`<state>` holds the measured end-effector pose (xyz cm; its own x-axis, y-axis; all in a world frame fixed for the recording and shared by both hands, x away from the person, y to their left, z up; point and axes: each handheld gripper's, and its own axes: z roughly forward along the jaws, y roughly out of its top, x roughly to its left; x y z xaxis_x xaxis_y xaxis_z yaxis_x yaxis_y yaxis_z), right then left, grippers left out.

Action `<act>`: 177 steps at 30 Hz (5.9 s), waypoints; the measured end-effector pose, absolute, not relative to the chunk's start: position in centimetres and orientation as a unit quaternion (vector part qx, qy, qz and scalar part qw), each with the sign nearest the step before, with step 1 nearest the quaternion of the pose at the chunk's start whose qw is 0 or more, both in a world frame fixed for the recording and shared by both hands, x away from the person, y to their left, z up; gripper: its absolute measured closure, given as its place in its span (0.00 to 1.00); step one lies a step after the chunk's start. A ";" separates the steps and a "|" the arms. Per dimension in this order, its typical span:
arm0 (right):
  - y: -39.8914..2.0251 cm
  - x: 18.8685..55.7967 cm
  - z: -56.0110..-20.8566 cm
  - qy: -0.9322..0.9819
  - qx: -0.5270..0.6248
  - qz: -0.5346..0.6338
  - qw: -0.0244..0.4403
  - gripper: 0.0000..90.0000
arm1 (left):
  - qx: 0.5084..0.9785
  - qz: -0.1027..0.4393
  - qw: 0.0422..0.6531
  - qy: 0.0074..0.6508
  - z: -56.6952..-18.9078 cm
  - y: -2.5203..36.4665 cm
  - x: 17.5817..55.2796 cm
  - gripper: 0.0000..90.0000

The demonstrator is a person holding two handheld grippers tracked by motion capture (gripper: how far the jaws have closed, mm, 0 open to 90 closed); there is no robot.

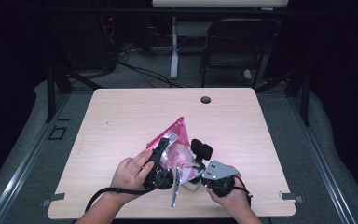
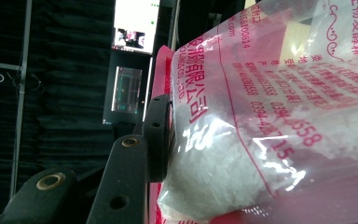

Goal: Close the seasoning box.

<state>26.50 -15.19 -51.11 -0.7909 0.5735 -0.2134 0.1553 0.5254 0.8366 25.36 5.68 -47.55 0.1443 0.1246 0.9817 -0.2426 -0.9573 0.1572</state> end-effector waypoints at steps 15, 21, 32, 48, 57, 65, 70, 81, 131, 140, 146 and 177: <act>-15.3 26.2 -51.0 0.839 0.217 0.436 0.241 1.00 | 0.744 0.651 0.142 -0.037 -47.6 5.9 25.4 0.75; -15.3 26.1 -51.0 0.839 0.217 0.436 0.242 1.00 | 0.747 0.648 0.145 -0.032 -47.7 6.0 25.4 0.75; -15.4 26.0 -50.9 0.838 0.216 0.435 0.247 1.00 | 0.753 0.641 0.148 -0.020 -47.8 6.3 25.6 0.76; -15.4 26.0 -50.9 0.836 0.219 0.436 0.250 1.00 | 0.762 0.629 0.154 -0.006 -48.2 6.8 25.7 0.77; -15.4 26.0 -50.8 0.835 0.221 0.436 0.251 1.00 | 0.769 0.620 0.157 0.002 -48.3 7.0 25.7 0.77; -15.4 26.0 -50.8 0.835 0.221 0.437 0.251 1.00 | 0.775 0.613 0.152 0.005 -48.5 7.2 25.8 0.78; -15.4 26.0 -50.8 0.834 0.219 0.438 0.252 1.00 | 0.778 0.610 0.149 0.008 -48.7 7.2 25.8 0.78; -15.4 25.9 -50.7 0.833 0.219 0.440 0.254 1.00 | 0.789 0.594 0.157 0.023 -49.1 7.5 26.1 0.79; -15.4 25.8 -50.4 0.831 0.218 0.441 0.261 1.00 | 0.821 0.533 0.190 0.075 -51.0 8.6 26.7 0.80; -15.4 25.8 -50.4 0.829 0.219 0.443 0.261 1.00 | 0.825 0.518 0.207 0.091 -51.3 8.7 26.9 0.80; -15.3 25.8 -50.4 0.829 0.218 0.444 0.262 1.00 | 0.827 0.512 0.212 0.098 -51.4 9.0 26.9 0.80; -14.8 25.9 -49.6 0.821 0.217 0.451 0.274 1.00 | 0.832 0.482 0.240 0.132 -52.2 9.6 26.8 0.81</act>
<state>25.88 -14.76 -49.64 -0.7562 0.6030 -0.2541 0.1087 0.4987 0.8599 26.76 9.63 -52.22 0.5002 0.4507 0.7394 -0.0121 -0.8501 0.5264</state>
